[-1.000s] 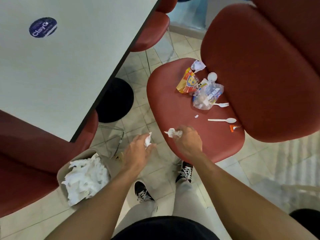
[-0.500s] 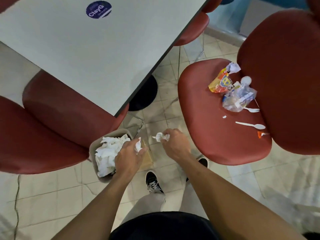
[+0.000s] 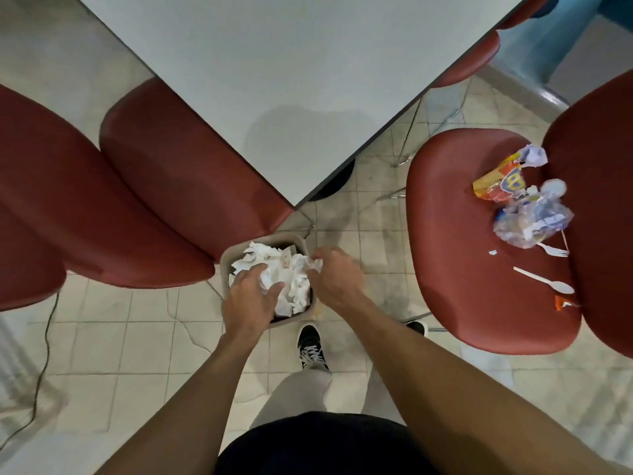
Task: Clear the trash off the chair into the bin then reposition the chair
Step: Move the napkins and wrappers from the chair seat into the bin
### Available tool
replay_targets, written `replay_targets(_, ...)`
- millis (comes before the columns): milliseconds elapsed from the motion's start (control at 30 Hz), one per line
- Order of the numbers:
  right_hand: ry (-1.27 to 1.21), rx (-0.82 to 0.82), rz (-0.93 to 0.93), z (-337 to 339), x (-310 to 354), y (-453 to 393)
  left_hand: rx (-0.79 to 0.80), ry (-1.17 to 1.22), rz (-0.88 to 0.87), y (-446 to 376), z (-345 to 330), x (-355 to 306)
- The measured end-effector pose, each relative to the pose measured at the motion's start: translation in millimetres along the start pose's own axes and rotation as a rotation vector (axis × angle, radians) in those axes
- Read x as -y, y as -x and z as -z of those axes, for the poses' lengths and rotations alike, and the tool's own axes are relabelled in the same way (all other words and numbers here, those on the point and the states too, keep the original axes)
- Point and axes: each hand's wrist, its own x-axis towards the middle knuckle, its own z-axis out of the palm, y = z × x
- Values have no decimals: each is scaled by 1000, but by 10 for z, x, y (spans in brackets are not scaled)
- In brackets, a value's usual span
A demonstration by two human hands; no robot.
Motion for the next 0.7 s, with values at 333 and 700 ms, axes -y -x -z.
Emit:
replay_targets(333,99,94,-13,-364,234,-201,37,77,128,-211,25,445)
replay_targets(700,141,126,-1,-596,350,-319,80,97,114,-362,-40,510)
